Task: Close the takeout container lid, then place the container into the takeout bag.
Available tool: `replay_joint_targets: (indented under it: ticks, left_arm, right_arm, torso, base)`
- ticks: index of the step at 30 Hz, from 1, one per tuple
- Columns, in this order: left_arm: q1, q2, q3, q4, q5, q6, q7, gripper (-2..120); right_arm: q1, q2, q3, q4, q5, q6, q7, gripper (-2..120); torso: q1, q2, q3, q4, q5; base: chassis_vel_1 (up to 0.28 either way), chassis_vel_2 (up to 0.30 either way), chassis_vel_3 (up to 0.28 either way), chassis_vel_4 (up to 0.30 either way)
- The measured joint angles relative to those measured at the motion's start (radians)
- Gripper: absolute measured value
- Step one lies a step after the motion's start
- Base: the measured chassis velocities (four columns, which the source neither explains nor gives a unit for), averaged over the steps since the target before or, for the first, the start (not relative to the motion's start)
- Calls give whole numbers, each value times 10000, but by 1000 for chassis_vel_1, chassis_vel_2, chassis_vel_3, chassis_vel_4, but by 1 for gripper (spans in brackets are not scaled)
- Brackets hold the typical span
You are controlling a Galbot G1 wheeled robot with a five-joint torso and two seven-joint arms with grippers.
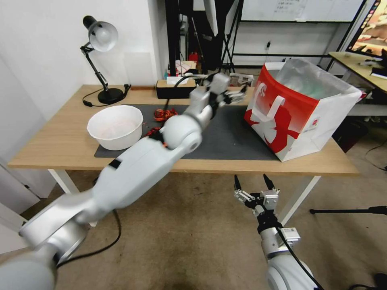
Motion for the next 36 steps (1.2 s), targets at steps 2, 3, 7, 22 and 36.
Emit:
replay_joint_targets:
  ticks: [2, 3, 7, 22, 36]
  left_arm:
    - [369, 195, -198, -194, 76, 8, -48, 100]
    - [1197, 627, -685, -612, 291, 19, -106, 100]
    - [2465, 1179, -1431, -1277, 744, 0, -122, 100]
    - [8697, 989, -4869, -3044, 4217, -1398, -1457, 100]
    - [11088, -339, -5636, -3144, 4525, -3261, -1811, 100]
  right_arm:
    - [-17, -2, 27, 15, -1, 0, 10, 100]
    - [-51, -16, 80, 33, -3, 2, 24, 100]
    - [-63, -29, 146, 46, -4, 17, 47, 100]
    - [-146, -4, 516, 185, 29, 211, 157, 100]
    - [-390, 10, 539, 35, 573, 473, -391, 100]
  torso:
    - [0, -1, 1, 0, -1]
    - [0, 0, 0, 2, -2]
    - [0, 0, -1, 2, 0]
    - [-2, 0, 0, 1, 6]
    - [-1, 0, 1, -2, 4]
  base:
    - [0, 0, 0, 0]
    - [0, 0, 0, 0]
    - [0, 0, 0, 0]
    - [0, 0, 0, 0]
    - [0, 0, 0, 0]
